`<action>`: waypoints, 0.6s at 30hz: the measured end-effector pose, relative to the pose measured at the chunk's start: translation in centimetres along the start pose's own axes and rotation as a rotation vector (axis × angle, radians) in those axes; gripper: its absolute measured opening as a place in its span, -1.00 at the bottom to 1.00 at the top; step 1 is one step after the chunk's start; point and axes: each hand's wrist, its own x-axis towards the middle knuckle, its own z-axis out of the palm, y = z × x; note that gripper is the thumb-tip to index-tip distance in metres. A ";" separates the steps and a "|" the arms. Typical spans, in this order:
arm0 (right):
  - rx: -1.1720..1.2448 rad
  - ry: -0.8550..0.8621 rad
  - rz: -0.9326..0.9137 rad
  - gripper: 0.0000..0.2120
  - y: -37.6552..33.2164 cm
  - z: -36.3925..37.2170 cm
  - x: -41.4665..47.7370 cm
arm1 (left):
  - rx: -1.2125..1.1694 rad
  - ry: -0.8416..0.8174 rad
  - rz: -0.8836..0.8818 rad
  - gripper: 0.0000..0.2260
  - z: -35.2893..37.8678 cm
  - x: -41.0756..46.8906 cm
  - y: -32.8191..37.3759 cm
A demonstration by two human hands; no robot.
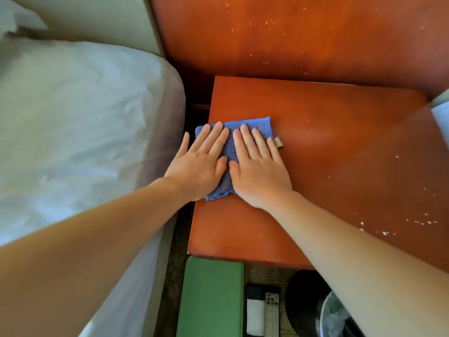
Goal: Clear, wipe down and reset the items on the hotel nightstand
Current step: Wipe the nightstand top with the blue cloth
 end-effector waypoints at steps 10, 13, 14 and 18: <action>-0.024 0.034 -0.059 -0.37 -0.9 2.1 -9.9 | 0.017 0.010 -0.004 -0.33 2.4 -9.3 4.0; -0.018 0.048 -0.071 -0.35 -0.6 2.6 -12.4 | 0.002 0.013 -0.009 -0.35 2.9 -11.4 5.7; -0.014 0.062 -0.070 -0.36 -0.4 2.8 -13.4 | 0.008 0.011 -0.010 -0.36 3.1 -12.1 6.3; 0.001 0.081 -0.064 -0.37 0.4 3.4 -16.8 | 0.027 0.004 0.007 -0.40 3.8 -14.6 8.5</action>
